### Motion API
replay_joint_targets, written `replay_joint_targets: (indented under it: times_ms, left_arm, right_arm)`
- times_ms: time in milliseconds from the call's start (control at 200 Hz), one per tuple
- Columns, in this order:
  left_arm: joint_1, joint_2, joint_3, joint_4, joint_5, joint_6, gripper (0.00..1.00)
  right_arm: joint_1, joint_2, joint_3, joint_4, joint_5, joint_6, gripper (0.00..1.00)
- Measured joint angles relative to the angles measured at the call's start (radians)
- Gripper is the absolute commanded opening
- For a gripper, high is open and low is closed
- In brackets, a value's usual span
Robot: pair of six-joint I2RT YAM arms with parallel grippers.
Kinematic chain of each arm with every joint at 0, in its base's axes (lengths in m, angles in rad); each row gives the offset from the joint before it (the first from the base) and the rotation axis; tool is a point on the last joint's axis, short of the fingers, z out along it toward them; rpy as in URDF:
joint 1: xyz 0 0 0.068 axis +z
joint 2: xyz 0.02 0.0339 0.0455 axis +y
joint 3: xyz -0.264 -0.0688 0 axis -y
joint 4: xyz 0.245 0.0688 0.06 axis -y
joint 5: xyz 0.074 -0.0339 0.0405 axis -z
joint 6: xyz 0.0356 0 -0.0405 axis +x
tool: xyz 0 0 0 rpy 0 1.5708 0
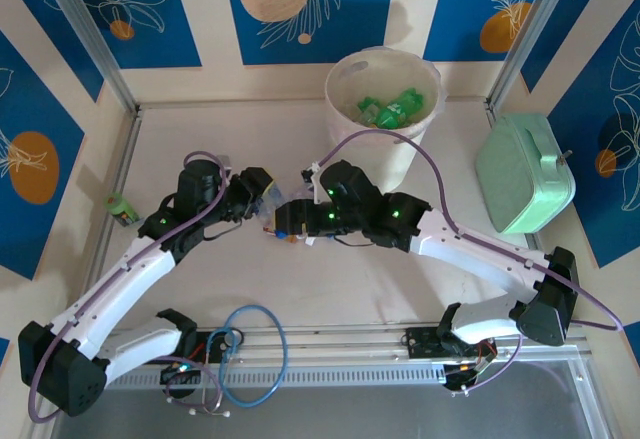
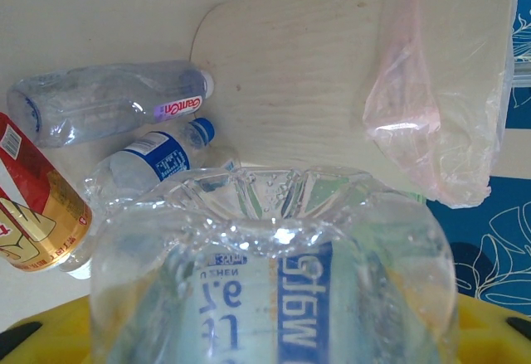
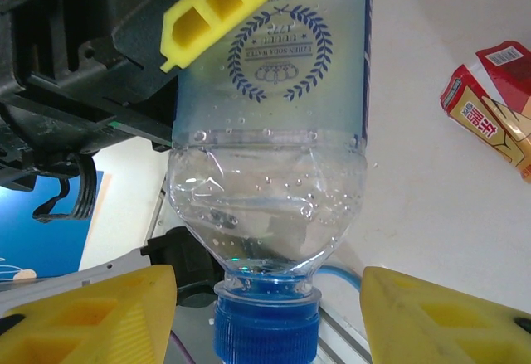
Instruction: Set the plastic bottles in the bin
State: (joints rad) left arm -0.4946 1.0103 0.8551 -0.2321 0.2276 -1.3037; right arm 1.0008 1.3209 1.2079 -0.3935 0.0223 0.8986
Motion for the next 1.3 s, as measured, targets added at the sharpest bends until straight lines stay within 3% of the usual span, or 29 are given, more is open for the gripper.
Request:
replay_joint_targets:
  times_ms: [210,580,885,1095,1186,1301]
  left_arm:
    - [-0.001,0.000,0.000,-0.001,-0.003,0.000,0.54]
    - [-0.002,-0.001,0.000,-0.014,-0.011,0.000,0.54]
    - [-0.003,-0.002,0.000,-0.014,-0.013,0.000,0.54]
    - [-0.005,-0.002,0.000,-0.015,-0.023,0.000,0.54]
    - [-0.005,-0.002,0.000,-0.015,-0.027,0.002,0.57]
    - [-0.005,-0.008,0.000,-0.018,-0.030,-0.001,0.71]
  right_arm:
    - [0.021,0.021,0.000,-0.018,0.000,-0.003,0.59]
    - [0.036,0.045,0.016,-0.045,0.018,-0.014,0.46]
    - [0.040,0.047,0.019,-0.045,0.021,-0.016,0.45]
    - [0.043,0.047,0.020,-0.045,0.025,-0.016,0.33]
    - [0.045,0.047,0.021,-0.045,0.027,-0.016,0.29]
    - [0.047,0.047,0.021,-0.045,0.030,-0.019,0.24]
